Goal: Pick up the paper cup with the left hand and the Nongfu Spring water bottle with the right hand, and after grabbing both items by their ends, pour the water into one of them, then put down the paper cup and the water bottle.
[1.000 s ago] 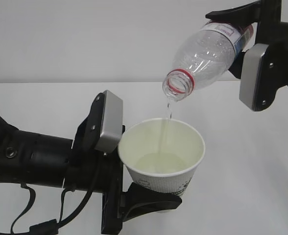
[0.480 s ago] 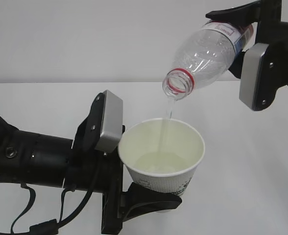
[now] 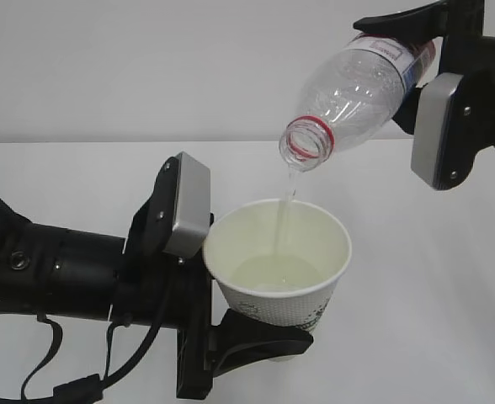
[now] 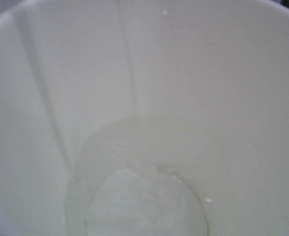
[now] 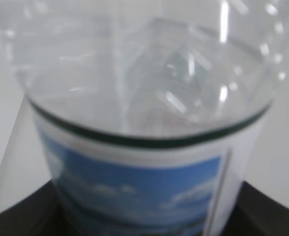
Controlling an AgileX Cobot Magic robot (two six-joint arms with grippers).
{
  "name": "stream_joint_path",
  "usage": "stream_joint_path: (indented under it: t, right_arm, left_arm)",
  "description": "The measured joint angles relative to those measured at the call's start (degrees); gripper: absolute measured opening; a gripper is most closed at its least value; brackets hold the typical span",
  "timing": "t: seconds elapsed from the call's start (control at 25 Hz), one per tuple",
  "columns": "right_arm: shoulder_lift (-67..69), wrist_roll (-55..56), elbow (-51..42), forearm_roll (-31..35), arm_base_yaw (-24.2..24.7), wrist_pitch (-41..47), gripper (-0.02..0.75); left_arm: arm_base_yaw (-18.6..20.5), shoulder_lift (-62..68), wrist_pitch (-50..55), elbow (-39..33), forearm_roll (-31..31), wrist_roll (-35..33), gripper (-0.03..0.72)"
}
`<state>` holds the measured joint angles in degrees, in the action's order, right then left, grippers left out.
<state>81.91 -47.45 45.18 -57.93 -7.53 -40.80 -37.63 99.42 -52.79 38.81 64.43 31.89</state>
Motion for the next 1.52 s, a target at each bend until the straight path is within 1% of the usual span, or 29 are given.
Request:
stream_joint_path:
  t: [1.52]
  right_arm:
    - [0.0,0.0,0.0,0.0,0.0,-0.03,0.477]
  left_arm:
    - [0.0,0.0,0.21,0.0,-0.57,0.0,0.529]
